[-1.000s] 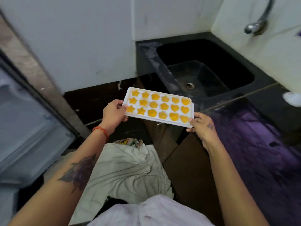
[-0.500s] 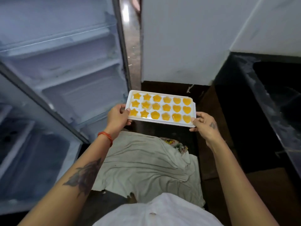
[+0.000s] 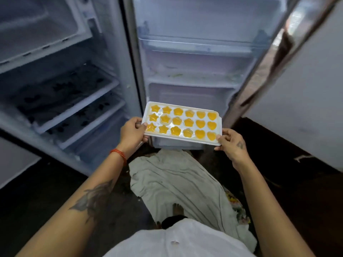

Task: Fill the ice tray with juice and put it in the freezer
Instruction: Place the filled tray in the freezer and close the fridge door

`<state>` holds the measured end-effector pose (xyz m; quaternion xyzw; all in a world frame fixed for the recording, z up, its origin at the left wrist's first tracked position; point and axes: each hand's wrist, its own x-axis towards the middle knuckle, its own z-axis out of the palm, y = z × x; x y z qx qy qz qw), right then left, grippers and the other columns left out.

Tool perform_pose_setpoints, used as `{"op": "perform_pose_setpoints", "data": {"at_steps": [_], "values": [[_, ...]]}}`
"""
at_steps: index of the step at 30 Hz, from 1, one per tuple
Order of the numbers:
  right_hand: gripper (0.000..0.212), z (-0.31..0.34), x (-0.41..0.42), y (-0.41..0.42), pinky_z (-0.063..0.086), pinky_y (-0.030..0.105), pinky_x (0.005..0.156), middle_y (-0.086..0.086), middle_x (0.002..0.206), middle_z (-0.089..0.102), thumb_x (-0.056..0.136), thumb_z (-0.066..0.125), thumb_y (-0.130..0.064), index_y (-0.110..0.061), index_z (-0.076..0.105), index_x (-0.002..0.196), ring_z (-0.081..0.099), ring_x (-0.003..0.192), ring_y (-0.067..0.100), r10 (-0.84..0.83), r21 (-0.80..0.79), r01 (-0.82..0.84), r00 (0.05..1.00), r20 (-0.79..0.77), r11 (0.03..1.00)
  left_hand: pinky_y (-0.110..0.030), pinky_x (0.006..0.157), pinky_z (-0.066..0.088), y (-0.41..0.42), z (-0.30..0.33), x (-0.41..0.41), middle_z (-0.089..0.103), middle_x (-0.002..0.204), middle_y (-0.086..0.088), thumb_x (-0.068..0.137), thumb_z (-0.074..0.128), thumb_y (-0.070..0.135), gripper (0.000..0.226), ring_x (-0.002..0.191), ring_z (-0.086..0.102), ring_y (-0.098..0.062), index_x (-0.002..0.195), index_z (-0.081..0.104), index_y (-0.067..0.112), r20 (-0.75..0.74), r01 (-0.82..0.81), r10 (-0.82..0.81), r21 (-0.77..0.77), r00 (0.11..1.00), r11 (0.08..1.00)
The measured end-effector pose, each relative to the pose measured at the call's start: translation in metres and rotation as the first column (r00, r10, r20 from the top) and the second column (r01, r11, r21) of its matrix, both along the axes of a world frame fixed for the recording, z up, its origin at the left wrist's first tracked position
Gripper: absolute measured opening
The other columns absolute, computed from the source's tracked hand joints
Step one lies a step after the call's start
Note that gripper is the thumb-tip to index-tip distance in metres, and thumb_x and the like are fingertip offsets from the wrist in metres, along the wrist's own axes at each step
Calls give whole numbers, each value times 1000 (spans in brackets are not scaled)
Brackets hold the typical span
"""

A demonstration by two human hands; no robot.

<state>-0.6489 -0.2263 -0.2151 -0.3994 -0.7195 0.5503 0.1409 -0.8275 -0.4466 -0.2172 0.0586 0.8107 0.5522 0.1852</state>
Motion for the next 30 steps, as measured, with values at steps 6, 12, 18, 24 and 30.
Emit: {"op": "perform_pose_setpoints", "data": {"at_steps": [6, 12, 18, 24, 30], "values": [[26, -3, -87, 1, 55, 42, 75, 5, 94, 65, 93, 54, -11, -4, 54, 118, 61, 64, 13, 307, 0, -307, 952, -6, 952, -18, 50, 54, -40, 0, -24, 62, 79, 1, 95, 53, 15, 10, 60, 61, -16, 104, 56, 12, -4, -256, 256, -26, 967, 966], [23, -3, -164, -15, 56, 26, 63, 3, 89, 64, 93, 53, -10, -4, 55, 115, 60, 62, 11, 523, 6, -523, 852, -20, 852, -13, 45, 50, -79, 1, -38, 59, 79, -2, 96, 50, 12, 23, 60, 58, -17, 117, 53, 3, 26, -429, 428, 7, 903, 903], [29, 5, -228, -51, 54, 14, 52, 11, 92, 62, 93, 52, -7, 2, 53, 120, 60, 61, 9, 652, -3, -653, 757, -39, 758, -14, 48, 53, -119, 7, -56, 59, 85, -5, 97, 48, 9, 28, 62, 57, -19, 123, 51, 0, 106, -574, 567, 56, 817, 817], [25, 12, -289, -87, 50, 11, 48, 6, 86, 63, 93, 53, -7, 1, 55, 116, 61, 61, 7, 710, -32, -715, 698, -90, 699, -14, 53, 54, -157, 17, -84, 61, 86, -4, 98, 45, 7, 28, 66, 59, -18, 124, 52, 1, 147, -642, 627, 105, 765, 759], [24, 23, -351, -116, 53, 14, 52, 4, 86, 63, 93, 54, -8, 1, 56, 115, 60, 66, 12, 761, -24, -769, 636, -130, 639, -13, 51, 53, -191, 31, -125, 63, 85, -3, 97, 43, 2, 30, 56, 66, -10, 126, 51, 0, 130, -672, 659, 147, 741, 726]]}}
